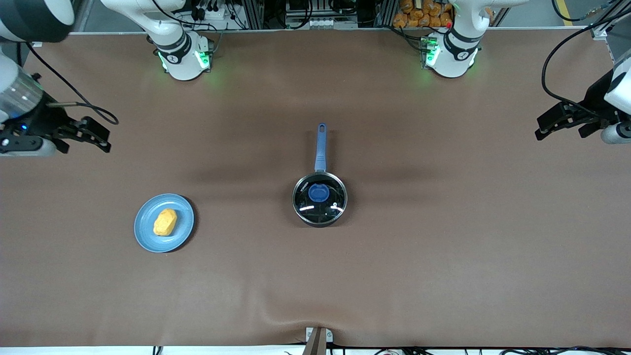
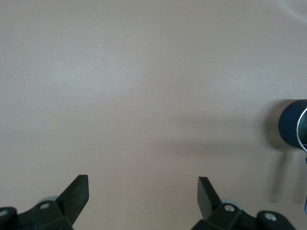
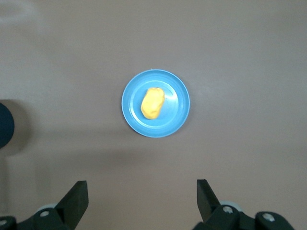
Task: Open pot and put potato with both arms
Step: 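Reach the right gripper down to the yellow potato on the plate, then grasp the potato with the right gripper while the left gripper reaches the lid, then grasp the glass lid knob with the left gripper, then lift the lid off the pot and move it beside the pot, then carry the potato with the right gripper over the open pot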
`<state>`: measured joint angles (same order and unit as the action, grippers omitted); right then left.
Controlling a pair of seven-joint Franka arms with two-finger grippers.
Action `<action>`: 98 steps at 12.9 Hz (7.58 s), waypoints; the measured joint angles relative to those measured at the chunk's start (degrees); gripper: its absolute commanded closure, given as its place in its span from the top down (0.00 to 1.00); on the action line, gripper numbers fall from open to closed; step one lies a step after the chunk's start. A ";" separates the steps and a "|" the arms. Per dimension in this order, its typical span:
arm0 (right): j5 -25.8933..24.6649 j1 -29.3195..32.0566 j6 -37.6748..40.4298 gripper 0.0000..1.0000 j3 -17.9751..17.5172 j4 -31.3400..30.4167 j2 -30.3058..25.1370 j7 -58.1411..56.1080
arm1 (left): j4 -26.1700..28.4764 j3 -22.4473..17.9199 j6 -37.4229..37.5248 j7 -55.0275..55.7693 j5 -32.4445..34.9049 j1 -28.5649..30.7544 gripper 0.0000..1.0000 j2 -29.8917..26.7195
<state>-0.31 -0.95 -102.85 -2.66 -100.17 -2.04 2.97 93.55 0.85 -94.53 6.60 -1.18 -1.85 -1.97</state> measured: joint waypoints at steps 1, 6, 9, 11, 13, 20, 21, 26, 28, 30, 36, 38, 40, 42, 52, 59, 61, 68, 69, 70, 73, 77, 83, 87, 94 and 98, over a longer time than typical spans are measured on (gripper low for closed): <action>0.00 -0.19 -1.51 1.00 0.00 -0.41 1.07 0.07 | 0.00 0.02 0.00 0.00 0.00 -0.01 1.00 0.23; 0.22 0.11 -12.15 1.00 0.65 -1.52 11.42 0.27 | -0.11 0.32 0.01 0.00 -0.04 -0.20 1.00 0.62; 1.34 0.29 -18.48 1.00 0.95 -1.91 18.38 0.51 | -0.15 0.32 0.02 0.00 -0.04 -0.21 1.00 0.66; 2.97 0.73 -24.97 1.00 1.05 -4.17 21.56 0.80 | -0.15 0.32 0.03 -0.01 -0.27 -0.21 1.00 0.67; 4.96 1.03 -31.70 1.00 1.06 -7.80 23.50 0.80 | -0.14 0.32 0.09 -0.04 -0.47 -0.21 1.00 0.72; 9.77 1.10 -44.97 1.00 1.03 -12.78 30.85 0.94 | -0.11 0.32 0.12 -0.04 -0.51 -0.21 1.00 0.95; 10.03 1.10 -45.91 1.00 1.03 -12.94 31.72 1.01 | -0.09 0.32 0.13 -0.04 -0.52 -0.21 1.00 1.07; 10.27 1.10 -49.97 0.73 1.01 -13.05 34.50 2.17 | -0.08 0.33 0.14 -0.08 -0.55 -0.22 1.00 1.85; 10.27 1.10 -50.13 0.29 1.01 -12.99 34.76 2.20 | -0.08 0.33 0.14 -0.08 -0.80 -0.22 1.00 1.86; 10.27 1.10 -50.22 0.21 1.00 -12.69 34.76 2.20 | -0.08 0.33 0.14 -0.08 -0.88 -0.22 1.00 1.86; 10.28 -0.35 -43.59 0.15 0.27 -7.93 32.46 2.61 | -0.19 0.50 0.14 0.57 -5.07 -1.19 1.00 1.86; 10.28 -1.49 -38.90 0.15 0.15 -5.59 30.82 4.21 | -0.21 1.30 -0.18 6.39 -5.88 -4.96 1.00 1.95; 10.28 -2.14 -36.33 0.14 0.11 -4.02 29.96 4.49 | -0.19 2.83 -2.53 14.53 -5.99 -11.00 1.00 3.29; 10.28 -2.51 -33.44 0.12 0.09 -2.62 29.57 4.51 | -0.46 3.88 -7.16 23.92 -5.99 -17.73 1.00 6.89; 10.26 -3.03 -20.89 0.06 -0.04 0.80 24.10 4.45 | -10.55 3.66 -29.33 46.70 -0.12 -35.60 1.00 35.77; 10.26 -3.34 -18.76 0.07 -0.03 0.79 22.26 4.45 | -14.19 0.95 -31.90 49.49 2.25 -40.13 1.00 42.29; 10.26 -3.35 -18.74 0.07 -0.03 0.79 22.26 4.45 | -14.22 -0.76 -32.90 49.99 2.25 -41.70 1.00 43.34; 10.26 -3.45 -18.74 0.07 -0.08 0.79 22.24 4.44 | -14.74 -1.86 -35.78 50.90 2.25 -42.66 0.29 45.42; 10.26 -3.51 -18.74 0.07 -0.10 0.79 22.24 4.44 | -15.02 -1.86 -35.79 51.54 2.25 -42.72 0.18 45.43; 10.26 -3.64 -18.74 0.07 -0.14 0.79 22.24 4.44 | -15.03 -1.91 -35.70 52.04 2.26 -42.72 0.10 45.43; 10.26 -3.98 -18.73 0.07 -0.17 0.79 22.24 4.45 | -15.27 -2.20 -35.72 53.19 2.26 -42.74 0.09 45.43; 10.26 -4.00 -18.73 0.07 -0.16 0.79 22.21 4.45 | -17.08 -3.20 -35.57 53.31 2.26 -42.28 0.07 43.09; 10.26 -4.02 -18.20 0.07 -0.16 0.82 21.77 4.45 | -9.65 -1.15 -25.70 43.68 1.07 -30.53 0.07 28.63; 10.26 -4.05 -18.16 0.07 -0.16 0.85 21.76 4.45 | 6.80 0.86 -26.63 28.96 -1.14 -21.17 0.14 18.09; 10.29 -6.88 -18.17 0.06 -0.35 0.92 21.74 5.89 | 24.45 1.14 -40.94 12.52 -1.22 -12.11 0.14 16.18; 10.31 -15.51 -19.05 0.04 -0.50 2.92 21.70 16.28 | 25.47 1.16 -46.10 6.03 -1.22 -7.29 0.14 20.20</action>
<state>10.00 -16.46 -121.89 -3.15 -97.25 19.66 19.25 119.02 2.02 -140.63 12.64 -2.40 -9.14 18.23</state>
